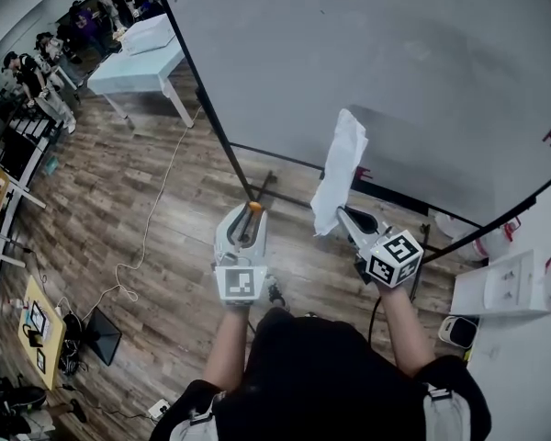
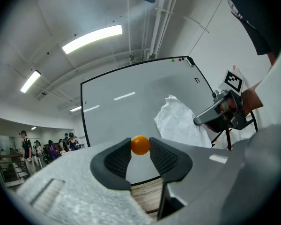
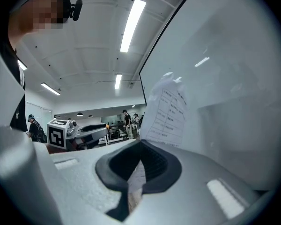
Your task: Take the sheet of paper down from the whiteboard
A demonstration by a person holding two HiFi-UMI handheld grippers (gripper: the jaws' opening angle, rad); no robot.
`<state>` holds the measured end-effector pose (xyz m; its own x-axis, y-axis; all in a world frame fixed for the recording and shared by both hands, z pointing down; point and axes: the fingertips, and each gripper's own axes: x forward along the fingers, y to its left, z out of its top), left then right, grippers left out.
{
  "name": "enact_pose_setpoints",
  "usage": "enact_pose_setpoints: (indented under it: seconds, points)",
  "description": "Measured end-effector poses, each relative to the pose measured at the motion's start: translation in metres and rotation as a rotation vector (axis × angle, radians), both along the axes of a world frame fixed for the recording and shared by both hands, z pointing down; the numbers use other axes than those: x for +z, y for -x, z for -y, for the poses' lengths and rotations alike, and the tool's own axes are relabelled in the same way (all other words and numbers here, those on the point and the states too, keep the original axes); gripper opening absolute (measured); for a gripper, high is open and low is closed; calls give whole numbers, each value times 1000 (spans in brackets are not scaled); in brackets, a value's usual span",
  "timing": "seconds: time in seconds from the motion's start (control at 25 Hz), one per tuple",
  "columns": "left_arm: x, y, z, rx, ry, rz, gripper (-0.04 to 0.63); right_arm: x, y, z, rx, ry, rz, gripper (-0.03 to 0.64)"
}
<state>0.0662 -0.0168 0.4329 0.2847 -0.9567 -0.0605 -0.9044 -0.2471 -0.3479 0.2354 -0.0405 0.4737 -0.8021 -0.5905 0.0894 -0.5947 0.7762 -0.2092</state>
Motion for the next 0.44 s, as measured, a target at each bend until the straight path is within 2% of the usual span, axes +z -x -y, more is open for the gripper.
enact_pose_setpoints:
  seconds: [0.44]
  points:
    - [-2,1,-1,-10,8,42,133,2,4,1,-12,5,11,3]
